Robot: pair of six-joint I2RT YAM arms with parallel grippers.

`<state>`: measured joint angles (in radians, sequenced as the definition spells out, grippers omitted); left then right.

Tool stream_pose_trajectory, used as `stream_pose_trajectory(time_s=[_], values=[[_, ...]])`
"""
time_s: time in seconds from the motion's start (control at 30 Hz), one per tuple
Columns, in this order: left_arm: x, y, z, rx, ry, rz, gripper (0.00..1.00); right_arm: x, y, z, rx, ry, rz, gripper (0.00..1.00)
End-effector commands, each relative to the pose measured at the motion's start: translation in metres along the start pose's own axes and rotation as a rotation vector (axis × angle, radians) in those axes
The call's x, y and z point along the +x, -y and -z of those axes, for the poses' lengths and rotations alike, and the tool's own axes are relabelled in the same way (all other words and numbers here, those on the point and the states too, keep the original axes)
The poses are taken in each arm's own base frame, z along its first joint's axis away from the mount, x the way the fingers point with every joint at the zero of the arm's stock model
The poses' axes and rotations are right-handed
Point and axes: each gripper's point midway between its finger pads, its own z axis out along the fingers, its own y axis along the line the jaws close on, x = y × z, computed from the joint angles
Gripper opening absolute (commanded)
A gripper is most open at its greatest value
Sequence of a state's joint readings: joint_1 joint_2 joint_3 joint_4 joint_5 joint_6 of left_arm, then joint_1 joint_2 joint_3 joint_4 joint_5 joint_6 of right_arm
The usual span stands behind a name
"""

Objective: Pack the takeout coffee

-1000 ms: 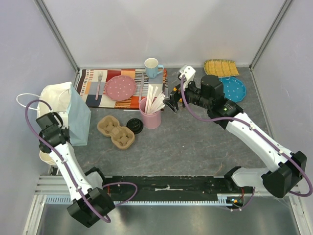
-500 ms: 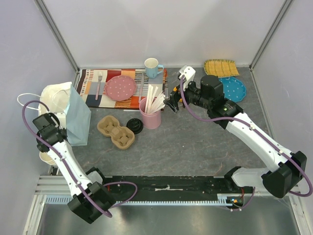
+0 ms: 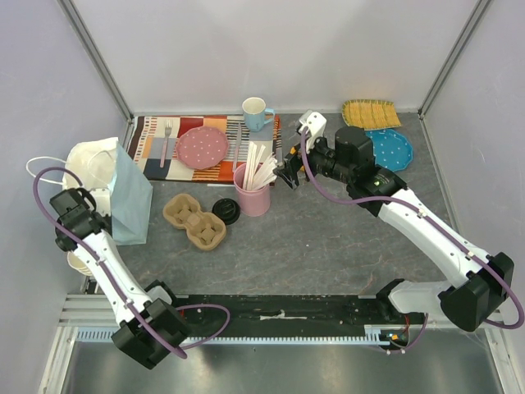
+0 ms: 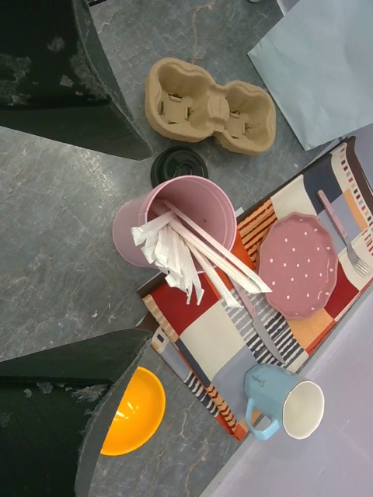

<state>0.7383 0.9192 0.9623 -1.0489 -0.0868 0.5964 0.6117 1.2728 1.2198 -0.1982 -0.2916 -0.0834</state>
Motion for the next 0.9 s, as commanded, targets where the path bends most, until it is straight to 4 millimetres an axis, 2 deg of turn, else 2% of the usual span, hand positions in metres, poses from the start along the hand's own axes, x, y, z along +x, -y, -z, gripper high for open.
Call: stream_pose_trajectory(time_s=[0.0, 0.2, 0.5, 0.57, 0.63, 0.73, 0.8, 0.87], values=[[-0.001, 0.003, 0.013, 0.047, -0.008, -0.029, 0.02, -0.022, -0.003, 0.001, -0.011, 0.052, 0.027, 0.98], [0.002, 0.001, 0.022, 0.049, -0.021, -0.044, 0.02, -0.02, -0.004, -0.001, -0.016, 0.046, 0.028, 0.98], [-0.031, -0.033, 0.055, -0.147, 0.188, -0.098, 0.02, -0.022, -0.006, -0.004, -0.023, 0.048, 0.028, 0.98], [-0.031, -0.028, 0.053, -0.129, 0.201, -0.109, 0.02, -0.022, -0.006, -0.004, -0.023, 0.049, 0.029, 0.98], [-0.026, -0.014, 0.046, -0.059, 0.192, -0.108, 0.02, -0.022, -0.008, -0.004, -0.026, 0.048, 0.029, 0.98], [-0.025, -0.011, 0.044, -0.053, 0.195, -0.084, 0.02, -0.024, -0.009, -0.001, -0.026, 0.053, 0.034, 0.98], [-0.02, -0.008, 0.035, -0.046, 0.176, -0.093, 0.02, -0.023, -0.008, 0.0, -0.024, 0.052, 0.036, 0.98], [-0.015, -0.003, 0.042, -0.011, 0.144, -0.087, 0.02, -0.024, -0.008, -0.001, -0.024, 0.053, 0.039, 0.98]])
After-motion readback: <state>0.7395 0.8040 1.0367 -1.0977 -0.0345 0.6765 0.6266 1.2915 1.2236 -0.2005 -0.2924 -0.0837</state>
